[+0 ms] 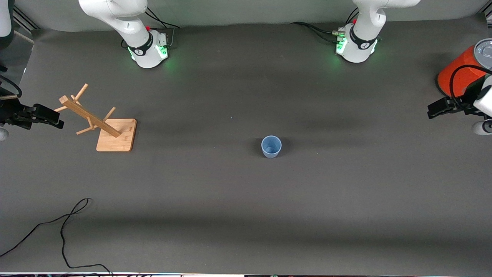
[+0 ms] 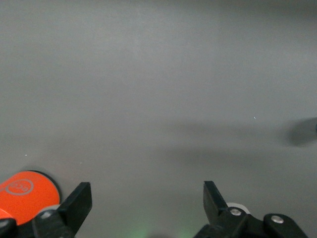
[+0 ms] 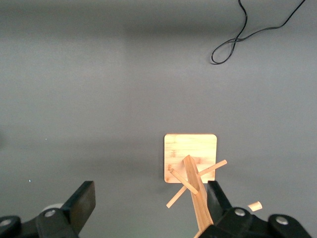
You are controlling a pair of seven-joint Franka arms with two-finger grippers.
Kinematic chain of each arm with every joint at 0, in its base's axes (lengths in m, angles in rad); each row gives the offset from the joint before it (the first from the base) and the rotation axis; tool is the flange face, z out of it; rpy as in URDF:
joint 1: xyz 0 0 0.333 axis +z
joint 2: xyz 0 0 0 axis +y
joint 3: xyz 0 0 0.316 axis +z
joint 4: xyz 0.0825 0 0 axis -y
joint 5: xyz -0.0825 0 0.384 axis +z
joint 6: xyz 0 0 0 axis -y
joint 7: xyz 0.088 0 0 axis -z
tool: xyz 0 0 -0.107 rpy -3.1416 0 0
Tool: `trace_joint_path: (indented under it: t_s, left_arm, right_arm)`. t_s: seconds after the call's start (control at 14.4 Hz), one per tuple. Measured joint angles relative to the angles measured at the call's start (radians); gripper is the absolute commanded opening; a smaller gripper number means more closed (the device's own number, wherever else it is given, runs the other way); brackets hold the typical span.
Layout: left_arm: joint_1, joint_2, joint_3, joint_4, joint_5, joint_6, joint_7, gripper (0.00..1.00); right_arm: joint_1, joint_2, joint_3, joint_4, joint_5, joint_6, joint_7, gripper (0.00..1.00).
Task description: Rotate and upright cup with both arms
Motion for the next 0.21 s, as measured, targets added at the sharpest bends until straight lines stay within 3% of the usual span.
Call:
trace_joint_path:
  t_s: [0.21]
  left_arm:
    - [0.001,0.000,0.009,0.005,-0.006,0.000,0.000,1.00]
  right_arm:
    - [0.000,0.000,0.000,0.000,0.000,0.000,0.000,1.00]
